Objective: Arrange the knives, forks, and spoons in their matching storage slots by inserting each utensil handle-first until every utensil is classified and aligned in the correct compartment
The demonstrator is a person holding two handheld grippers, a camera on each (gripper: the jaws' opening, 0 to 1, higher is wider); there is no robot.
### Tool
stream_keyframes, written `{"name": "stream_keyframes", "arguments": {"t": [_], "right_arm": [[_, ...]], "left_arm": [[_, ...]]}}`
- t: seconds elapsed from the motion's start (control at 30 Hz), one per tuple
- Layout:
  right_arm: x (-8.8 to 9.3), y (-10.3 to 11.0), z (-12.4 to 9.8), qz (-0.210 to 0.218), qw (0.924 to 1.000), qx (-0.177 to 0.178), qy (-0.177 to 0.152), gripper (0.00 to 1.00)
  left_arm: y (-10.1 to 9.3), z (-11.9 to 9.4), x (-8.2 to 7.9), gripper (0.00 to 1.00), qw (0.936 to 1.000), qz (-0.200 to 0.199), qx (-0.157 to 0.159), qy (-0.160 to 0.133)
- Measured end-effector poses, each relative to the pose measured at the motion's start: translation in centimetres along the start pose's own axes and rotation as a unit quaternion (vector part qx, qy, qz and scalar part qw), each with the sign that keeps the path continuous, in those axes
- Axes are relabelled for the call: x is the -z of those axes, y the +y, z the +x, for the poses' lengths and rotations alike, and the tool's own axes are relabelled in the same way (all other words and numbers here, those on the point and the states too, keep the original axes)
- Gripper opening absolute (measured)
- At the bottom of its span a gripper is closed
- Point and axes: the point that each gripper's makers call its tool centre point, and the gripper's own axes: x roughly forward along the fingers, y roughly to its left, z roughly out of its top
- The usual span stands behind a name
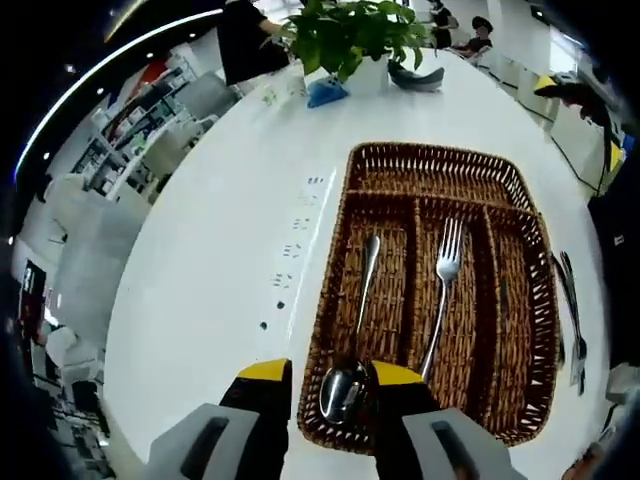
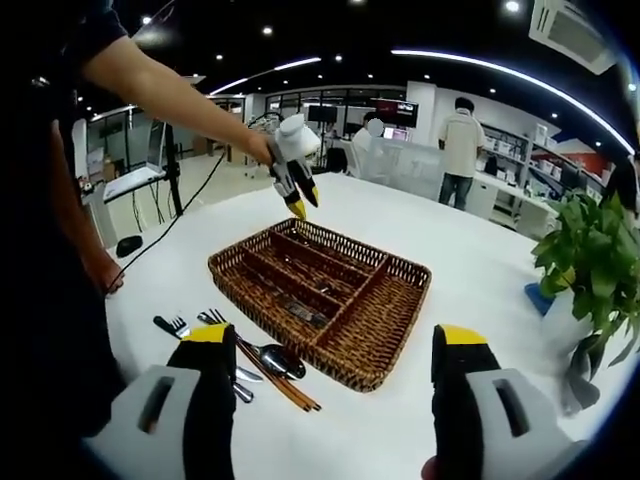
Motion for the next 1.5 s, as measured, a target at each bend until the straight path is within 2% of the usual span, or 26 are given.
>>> {"name": "stream_keyframes", "arguments": {"t": [0.07,0.17,0.27,0.33,0.43,0.5,0.7,0.77,0.83,0.9,0.93,0.97,1.03,1.17,1.2,1.23,1.3,1.33,1.4,1.5], "right_arm": [[0.0,0.2,-0.1,0.002,1.0000,-0.003,-0.003,0.84],[0.2,0.5,-0.4,0.008,0.9999,-0.009,-0.008,0.86],[0.2,0.7,-0.7,0.011,0.9997,-0.016,-0.012,0.88],[0.2,0.8,-1.0,0.014,0.9996,-0.019,-0.017,0.89],[0.4,0.8,-1.3,0.020,0.9992,-0.025,-0.023,0.91],[0.6,0.9,-1.3,0.028,0.9989,-0.031,-0.022,0.94],[0.9,1.2,-1.7,0.029,0.9985,-0.039,-0.025,0.99],[0.9,1.3,-1.9,0.030,0.9982,-0.045,-0.027,0.99],[0.7,1.4,-2.1,0.026,0.9983,-0.045,-0.028,0.99],[0.4,1.6,-2.2,0.020,0.9983,-0.046,-0.031,0.99],[0.2,1.6,-2.3,0.017,0.9983,-0.046,-0.032,0.99],[0.1,1.6,-2.4,0.014,0.9984,-0.043,-0.034,0.99],[0.1,1.7,-2.6,0.013,0.9984,-0.041,-0.036,0.99],[0.6,2.0,-2.9,0.013,0.9986,-0.041,-0.030,0.99],[0.7,2.0,-2.9,0.012,0.9987,-0.040,-0.029,0.99],[0.8,1.9,-2.9,0.012,0.9988,-0.040,-0.027,0.99],[0.8,1.9,-3.0,0.011,0.9989,-0.038,-0.026,0.99],[0.8,1.7,-3.2,0.009,0.9990,-0.035,-0.026,0.99],[0.4,1.5,-3.5,0.009,0.9990,-0.031,-0.032,0.99],[0.3,1.1,-3.9,0.006,0.9991,-0.023,-0.035,0.99]], "left_arm": [[-0.2,-1.1,-0.9,0.37,0.9995,-0.018,-0.014,-0.022],[-1.5,-2.7,-2.2,0.46,0.9967,-0.057,-0.014,-0.057],[-2.7,-3.9,-2.3,0.51,0.9955,-0.066,-0.017,-0.067],[-3.8,-4.5,-2.2,0.54,0.9933,-0.087,-0.018,-0.074],[-5.8,-5.3,-2.0,0.63,0.9892,-0.120,-0.017,-0.083],[-6.6,-5.9,-2.0,0.72,0.9869,-0.131,-0.030,-0.090],[-9.4,-8.0,-4.1,0.86,0.9669,-0.182,-0.042,-0.174],[-10.5,-8.5,-4.1,0.91,0.9630,-0.193,-0.057,-0.179],[-12.4,-8.6,-4.1,0.95,0.9665,-0.180,-0.055,-0.174],[-13.9,-8.8,-4.1,0.99,0.9646,-0.185,-0.056,-0.179],[-14.4,-9.1,-4.1,1.00,0.9620,-0.192,-0.056,-0.185],[-15.1,-9.4,-4.5,1.00,0.9547,-0.208,-0.055,-0.205],[-16.2,-10.1,-4.7,1.00,0.9460,-0.228,-0.056,-0.223],[-17.6,-11.8,-5.0,1.00,0.9334,-0.239,-0.077,-0.256],[-18.1,-12.3,-5.2,1.00,0.9281,-0.249,-0.077,-0.266],[-18.4,-12.6,-5.2,1.00,0.9275,-0.251,-0.079,-0.265],[-18.6,-13.4,-5.0,1.00,0.9248,-0.250,-0.103,-0.268],[-18.9,-14.1,-4.9,1.00,0.9232,-0.245,-0.116,-0.272],[-19.9,-15.4,-5.1,1.00,0.9187,-0.242,-0.122,-0.287],[-20.8,-17.3,-4.6,1.00,0.9062,-0.246,-0.150,-0.309]]}}
